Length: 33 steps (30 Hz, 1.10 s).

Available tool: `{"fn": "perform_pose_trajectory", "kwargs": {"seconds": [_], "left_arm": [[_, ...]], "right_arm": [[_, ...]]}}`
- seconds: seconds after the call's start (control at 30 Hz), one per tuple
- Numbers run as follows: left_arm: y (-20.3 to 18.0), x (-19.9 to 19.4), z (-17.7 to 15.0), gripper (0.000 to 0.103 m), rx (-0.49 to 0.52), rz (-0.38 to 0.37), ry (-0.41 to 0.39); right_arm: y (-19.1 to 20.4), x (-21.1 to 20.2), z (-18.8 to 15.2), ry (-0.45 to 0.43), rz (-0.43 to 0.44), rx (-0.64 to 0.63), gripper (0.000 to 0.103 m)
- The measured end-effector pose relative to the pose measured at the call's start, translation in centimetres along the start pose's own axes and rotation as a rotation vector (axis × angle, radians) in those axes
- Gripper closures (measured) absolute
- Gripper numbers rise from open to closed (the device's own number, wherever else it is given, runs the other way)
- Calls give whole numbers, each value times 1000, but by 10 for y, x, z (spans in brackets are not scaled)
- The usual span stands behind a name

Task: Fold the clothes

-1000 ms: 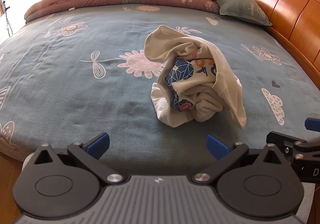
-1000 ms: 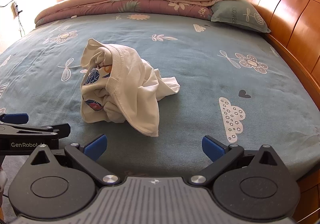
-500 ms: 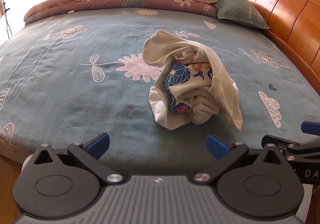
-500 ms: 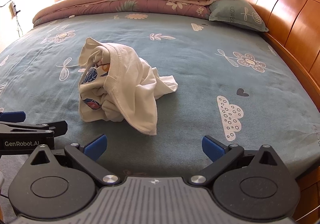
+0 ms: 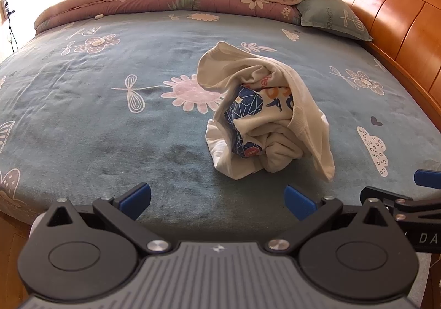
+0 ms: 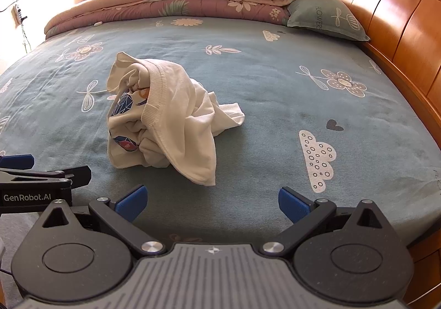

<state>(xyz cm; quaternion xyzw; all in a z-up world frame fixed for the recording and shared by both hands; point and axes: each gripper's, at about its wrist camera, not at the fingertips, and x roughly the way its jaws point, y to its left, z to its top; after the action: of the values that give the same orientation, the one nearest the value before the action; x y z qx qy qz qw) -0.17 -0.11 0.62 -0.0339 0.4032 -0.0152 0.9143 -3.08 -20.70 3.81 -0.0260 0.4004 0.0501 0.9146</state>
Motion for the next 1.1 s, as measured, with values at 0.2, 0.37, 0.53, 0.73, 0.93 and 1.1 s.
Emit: {"fn": "perform_pose_trajectory", "kwargs": {"seconds": [0.2, 0.37, 0.53, 0.73, 0.93, 1.1], "left_arm": [[1, -1, 0, 1, -4, 0, -5], [0, -2, 0, 1, 0, -1, -7], [-1, -2, 0, 1, 7, -2, -5], [-2, -3, 0, 1, 11, 1, -8], [-2, -2, 0, 1, 10, 1, -7], [-2, -2, 0, 1, 10, 3, -9]], "right_arm": [[2, 0, 0, 1, -2, -4, 0], [2, -1, 1, -4, -3, -7, 0], [0, -2, 1, -4, -6, -2, 0], [0, -1, 1, -5, -7, -6, 0], [0, -1, 2, -4, -9, -5, 0], [0, -1, 2, -4, -8, -5, 0]]}}
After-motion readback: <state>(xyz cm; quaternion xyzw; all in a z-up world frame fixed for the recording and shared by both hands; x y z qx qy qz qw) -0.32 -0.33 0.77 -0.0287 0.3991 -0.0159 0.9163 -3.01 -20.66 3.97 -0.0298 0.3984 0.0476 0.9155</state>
